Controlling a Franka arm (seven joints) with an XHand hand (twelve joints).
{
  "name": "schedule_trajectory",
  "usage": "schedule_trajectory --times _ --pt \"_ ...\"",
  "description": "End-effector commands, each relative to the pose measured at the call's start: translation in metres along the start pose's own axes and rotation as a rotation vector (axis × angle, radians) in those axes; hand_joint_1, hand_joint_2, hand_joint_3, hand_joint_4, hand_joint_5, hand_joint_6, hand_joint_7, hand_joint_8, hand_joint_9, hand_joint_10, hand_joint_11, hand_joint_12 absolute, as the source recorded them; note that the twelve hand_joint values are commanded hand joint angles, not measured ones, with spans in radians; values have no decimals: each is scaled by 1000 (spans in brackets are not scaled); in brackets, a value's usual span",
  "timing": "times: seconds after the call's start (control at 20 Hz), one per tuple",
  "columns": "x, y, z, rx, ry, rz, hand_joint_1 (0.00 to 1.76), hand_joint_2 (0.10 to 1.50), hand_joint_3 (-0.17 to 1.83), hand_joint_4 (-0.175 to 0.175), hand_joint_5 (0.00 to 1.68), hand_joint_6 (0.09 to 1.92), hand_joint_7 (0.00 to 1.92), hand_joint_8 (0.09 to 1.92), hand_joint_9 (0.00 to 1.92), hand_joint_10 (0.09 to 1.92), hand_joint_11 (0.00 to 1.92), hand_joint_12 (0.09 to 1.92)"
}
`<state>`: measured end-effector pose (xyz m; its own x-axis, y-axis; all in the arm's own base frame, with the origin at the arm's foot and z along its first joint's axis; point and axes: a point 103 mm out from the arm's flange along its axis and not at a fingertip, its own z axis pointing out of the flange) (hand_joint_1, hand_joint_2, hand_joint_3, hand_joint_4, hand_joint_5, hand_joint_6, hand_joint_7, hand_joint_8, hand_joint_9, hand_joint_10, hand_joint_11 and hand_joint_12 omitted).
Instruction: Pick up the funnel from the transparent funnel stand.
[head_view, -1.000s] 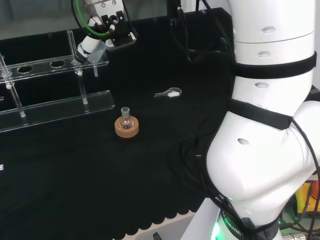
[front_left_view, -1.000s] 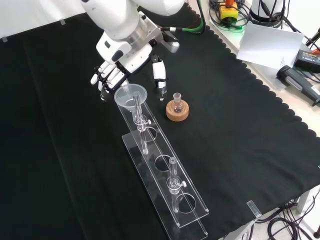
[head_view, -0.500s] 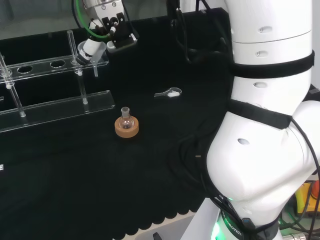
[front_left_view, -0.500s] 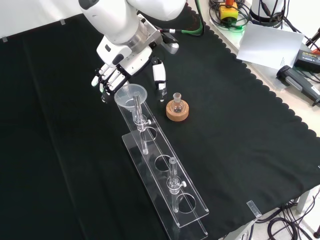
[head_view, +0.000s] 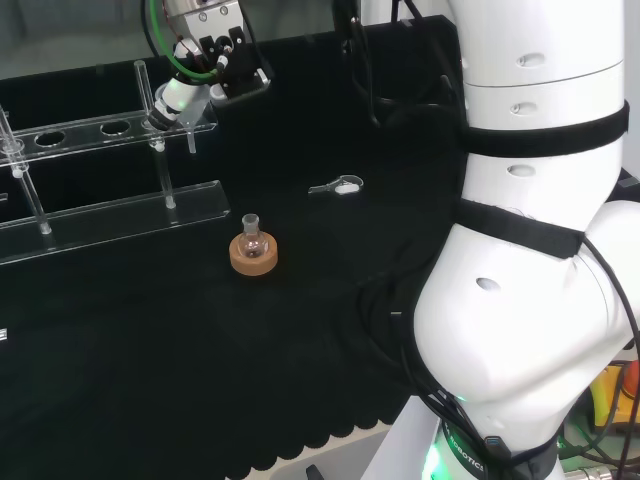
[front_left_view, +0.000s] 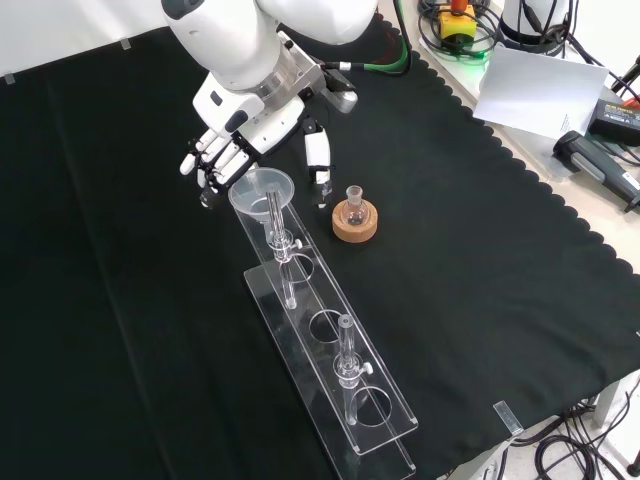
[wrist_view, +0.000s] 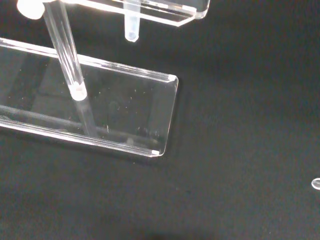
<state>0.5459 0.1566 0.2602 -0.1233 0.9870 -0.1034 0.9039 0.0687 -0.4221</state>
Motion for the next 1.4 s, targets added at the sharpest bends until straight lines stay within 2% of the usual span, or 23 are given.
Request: schedule_trajectory --times 0.05,0.5,0.6,0.7,1.4 --pt "-2 1 2 -6 -7 10 468 686 17 -53 162 87 273 480 70 744 14 87" --pt "-5 3 4 -4 -26 20 486 696 22 -45 224 87 349 491 121 735 19 87" --pt "-5 3 4 -6 -31 21 489 695 23 -42 247 87 371 472 139 717 5 234" --pt "-6 3 4 -7 -33 24 493 697 24 -40 267 87 387 467 149 711 0 302" --pt "-6 4 4 -67 -2 45 531 714 38 -8 407 87 543 425 242 683 0 446"
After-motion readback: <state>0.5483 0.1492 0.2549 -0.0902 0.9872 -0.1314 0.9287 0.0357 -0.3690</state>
